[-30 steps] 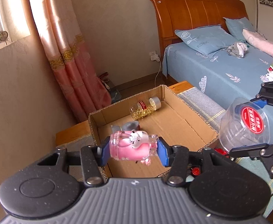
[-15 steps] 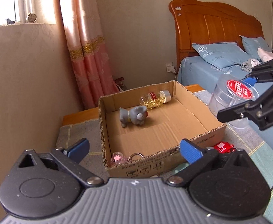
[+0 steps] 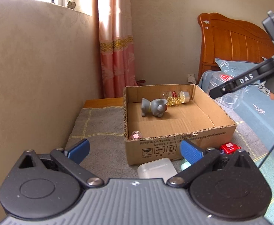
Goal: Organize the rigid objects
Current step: 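Lower the clear red-lid box into the cardboard box and open the right tool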
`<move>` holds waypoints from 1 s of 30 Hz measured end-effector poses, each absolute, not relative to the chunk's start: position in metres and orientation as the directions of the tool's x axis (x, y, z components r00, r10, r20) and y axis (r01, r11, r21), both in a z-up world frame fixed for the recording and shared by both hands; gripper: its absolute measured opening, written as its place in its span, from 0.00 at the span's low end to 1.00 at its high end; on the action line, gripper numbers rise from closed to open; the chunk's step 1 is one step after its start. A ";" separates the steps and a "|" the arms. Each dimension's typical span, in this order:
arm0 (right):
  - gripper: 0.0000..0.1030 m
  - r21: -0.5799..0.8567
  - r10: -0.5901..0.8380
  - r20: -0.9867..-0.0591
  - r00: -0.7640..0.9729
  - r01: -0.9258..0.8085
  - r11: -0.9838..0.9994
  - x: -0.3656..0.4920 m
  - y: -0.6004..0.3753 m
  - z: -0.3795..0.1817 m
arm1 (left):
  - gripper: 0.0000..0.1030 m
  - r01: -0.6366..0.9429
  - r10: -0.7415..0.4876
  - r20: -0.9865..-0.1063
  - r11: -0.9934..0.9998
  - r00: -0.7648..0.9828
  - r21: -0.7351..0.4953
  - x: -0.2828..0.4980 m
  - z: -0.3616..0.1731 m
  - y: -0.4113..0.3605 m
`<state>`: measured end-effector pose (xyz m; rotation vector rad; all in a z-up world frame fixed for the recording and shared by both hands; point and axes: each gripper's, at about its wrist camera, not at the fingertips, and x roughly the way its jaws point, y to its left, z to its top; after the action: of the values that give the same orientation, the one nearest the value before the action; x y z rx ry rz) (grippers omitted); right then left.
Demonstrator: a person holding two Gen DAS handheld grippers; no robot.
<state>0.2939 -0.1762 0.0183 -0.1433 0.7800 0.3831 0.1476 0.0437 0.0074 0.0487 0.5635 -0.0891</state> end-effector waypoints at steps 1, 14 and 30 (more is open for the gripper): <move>0.78 0.015 0.278 -0.713 0.643 -0.383 0.924 0.300 -0.175 0.018 | 0.99 0.095 -0.071 -0.538 0.995 0.840 0.016 0.148 0.007 0.046; 0.78 -0.006 0.217 -0.749 0.626 -0.333 0.943 0.370 -0.163 0.008 | 0.99 0.051 -0.046 -0.549 0.999 0.835 -0.005 0.147 -0.002 0.065; 1.00 0.009 0.212 -0.723 0.657 -0.298 0.955 0.365 -0.172 0.014 | 0.99 0.060 -0.044 -0.570 0.998 0.820 0.010 0.144 -0.004 0.058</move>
<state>0.3646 -0.1724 0.0136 -0.1136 0.8034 0.2894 0.1437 0.0583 -0.0036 0.0275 0.6061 -0.0554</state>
